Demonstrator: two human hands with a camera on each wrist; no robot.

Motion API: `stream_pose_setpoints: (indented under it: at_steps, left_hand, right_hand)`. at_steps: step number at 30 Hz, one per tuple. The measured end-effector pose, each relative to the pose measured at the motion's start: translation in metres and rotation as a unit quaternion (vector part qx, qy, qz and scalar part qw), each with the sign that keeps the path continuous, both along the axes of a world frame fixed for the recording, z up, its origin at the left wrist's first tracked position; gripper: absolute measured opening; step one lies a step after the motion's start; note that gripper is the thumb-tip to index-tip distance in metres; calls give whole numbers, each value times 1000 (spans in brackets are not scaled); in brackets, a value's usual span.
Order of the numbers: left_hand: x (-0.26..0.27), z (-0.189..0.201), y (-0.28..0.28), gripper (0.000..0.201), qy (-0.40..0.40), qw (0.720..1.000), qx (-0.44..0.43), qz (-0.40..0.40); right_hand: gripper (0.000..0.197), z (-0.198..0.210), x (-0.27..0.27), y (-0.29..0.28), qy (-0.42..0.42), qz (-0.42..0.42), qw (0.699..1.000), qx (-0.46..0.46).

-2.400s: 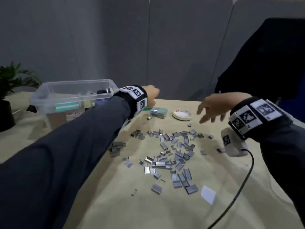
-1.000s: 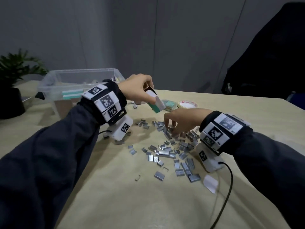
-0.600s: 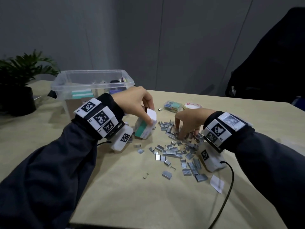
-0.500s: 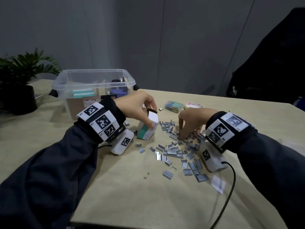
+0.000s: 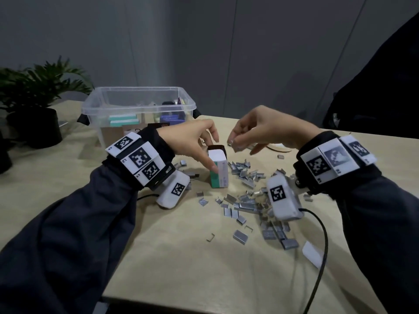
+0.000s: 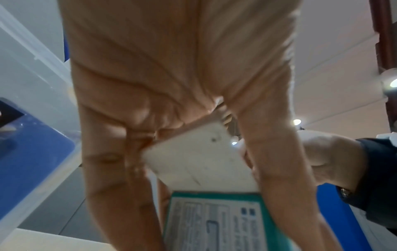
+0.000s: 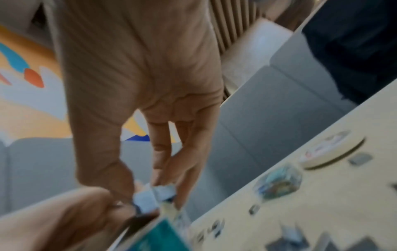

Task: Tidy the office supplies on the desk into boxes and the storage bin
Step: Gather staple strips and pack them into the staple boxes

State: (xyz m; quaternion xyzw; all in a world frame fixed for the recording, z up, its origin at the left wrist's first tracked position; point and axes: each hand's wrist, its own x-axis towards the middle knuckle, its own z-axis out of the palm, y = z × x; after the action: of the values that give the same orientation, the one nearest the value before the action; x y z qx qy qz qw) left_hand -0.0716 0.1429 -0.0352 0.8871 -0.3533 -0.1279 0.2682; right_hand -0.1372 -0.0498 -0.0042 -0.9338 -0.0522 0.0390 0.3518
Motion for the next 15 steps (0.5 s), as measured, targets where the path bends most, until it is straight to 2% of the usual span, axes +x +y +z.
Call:
stream_pose_setpoints:
  at_steps: [3,9,12,15]
  left_hand:
    - [-2,1,0,72,-7,1000,6,15]
    - [-6,2,-1,80,-29,999,16,23]
    - [-10,3,-2,85,-41,999,18,26]
    - [-14,3,-3,86,-61,998,9,19]
  right_hand:
    - [13,-3,2,12,25,21,998,-51]
    - [18,7,4,23,41,36,994,-96]
    - [14,5,4,33,7,12,995,-95]
    - [5,-3,6,44,-95,-1,974,-206]
